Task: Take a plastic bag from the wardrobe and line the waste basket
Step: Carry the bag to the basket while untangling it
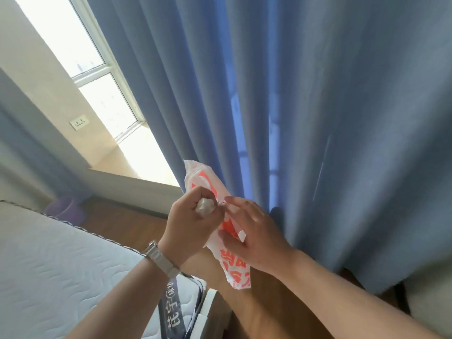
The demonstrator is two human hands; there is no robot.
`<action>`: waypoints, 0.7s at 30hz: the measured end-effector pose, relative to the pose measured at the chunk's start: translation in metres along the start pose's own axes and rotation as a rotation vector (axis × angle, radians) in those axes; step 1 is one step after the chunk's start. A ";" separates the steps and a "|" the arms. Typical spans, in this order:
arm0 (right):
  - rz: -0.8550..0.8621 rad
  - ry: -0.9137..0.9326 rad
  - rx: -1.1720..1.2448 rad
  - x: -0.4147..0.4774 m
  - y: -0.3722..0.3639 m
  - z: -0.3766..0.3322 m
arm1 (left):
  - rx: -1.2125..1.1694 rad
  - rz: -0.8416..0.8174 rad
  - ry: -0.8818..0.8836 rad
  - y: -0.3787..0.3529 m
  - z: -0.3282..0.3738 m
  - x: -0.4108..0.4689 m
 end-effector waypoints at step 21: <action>-0.321 0.116 0.039 0.243 -0.089 0.074 | -0.024 0.302 -0.017 0.111 -0.138 0.158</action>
Point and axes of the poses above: each hand's wrist, its own x-axis towards the middle knuckle, its own y-axis out of the back of the hand, z = x × y, the point moved 7 cm from there along x, towards the middle knuckle, and after that the axes turned 12 degrees about -z, right-handed, at the moved point
